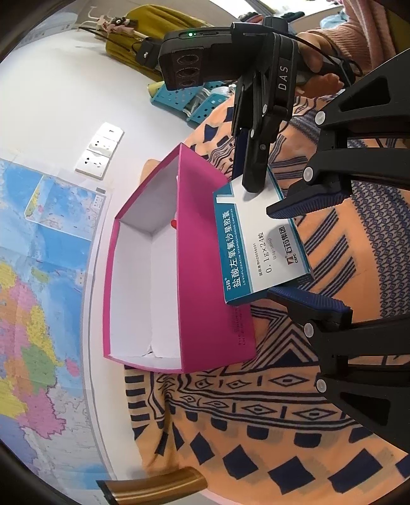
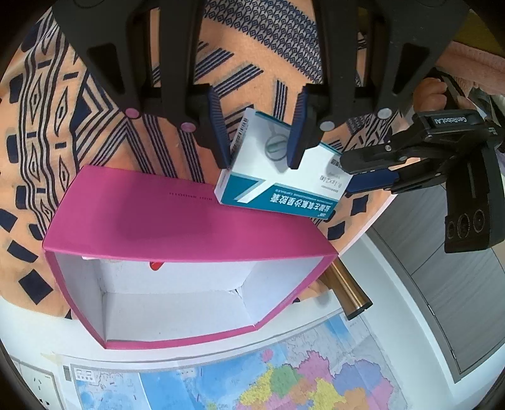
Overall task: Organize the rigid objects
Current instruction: 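Lift the medicine box with the right gripper and carry it to the box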
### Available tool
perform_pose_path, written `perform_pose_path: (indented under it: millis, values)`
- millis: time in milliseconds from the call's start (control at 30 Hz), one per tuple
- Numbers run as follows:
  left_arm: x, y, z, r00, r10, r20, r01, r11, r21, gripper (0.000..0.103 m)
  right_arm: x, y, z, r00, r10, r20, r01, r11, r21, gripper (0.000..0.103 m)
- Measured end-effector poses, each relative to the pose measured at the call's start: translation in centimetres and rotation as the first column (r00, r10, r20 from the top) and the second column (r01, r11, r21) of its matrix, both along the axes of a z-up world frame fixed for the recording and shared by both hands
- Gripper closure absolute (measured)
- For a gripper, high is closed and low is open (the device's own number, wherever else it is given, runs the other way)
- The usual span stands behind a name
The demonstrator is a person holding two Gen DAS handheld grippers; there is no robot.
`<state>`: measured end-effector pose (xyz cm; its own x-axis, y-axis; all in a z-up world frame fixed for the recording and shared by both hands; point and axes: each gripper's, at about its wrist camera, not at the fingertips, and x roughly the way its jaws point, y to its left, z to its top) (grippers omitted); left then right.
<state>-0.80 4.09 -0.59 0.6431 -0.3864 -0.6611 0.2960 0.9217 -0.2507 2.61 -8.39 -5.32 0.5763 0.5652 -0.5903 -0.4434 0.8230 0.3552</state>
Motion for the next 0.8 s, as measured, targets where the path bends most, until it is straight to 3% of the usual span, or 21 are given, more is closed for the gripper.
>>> perform_pose_path:
  millis: [800]
  values:
    - [0.1,0.3,1.6,0.998,0.015,0.061,-0.015,1.000,0.005,0.059,0.0,0.4,1.7,0.998,0.004,0.063,-0.003,1.000,-0.012,0.062]
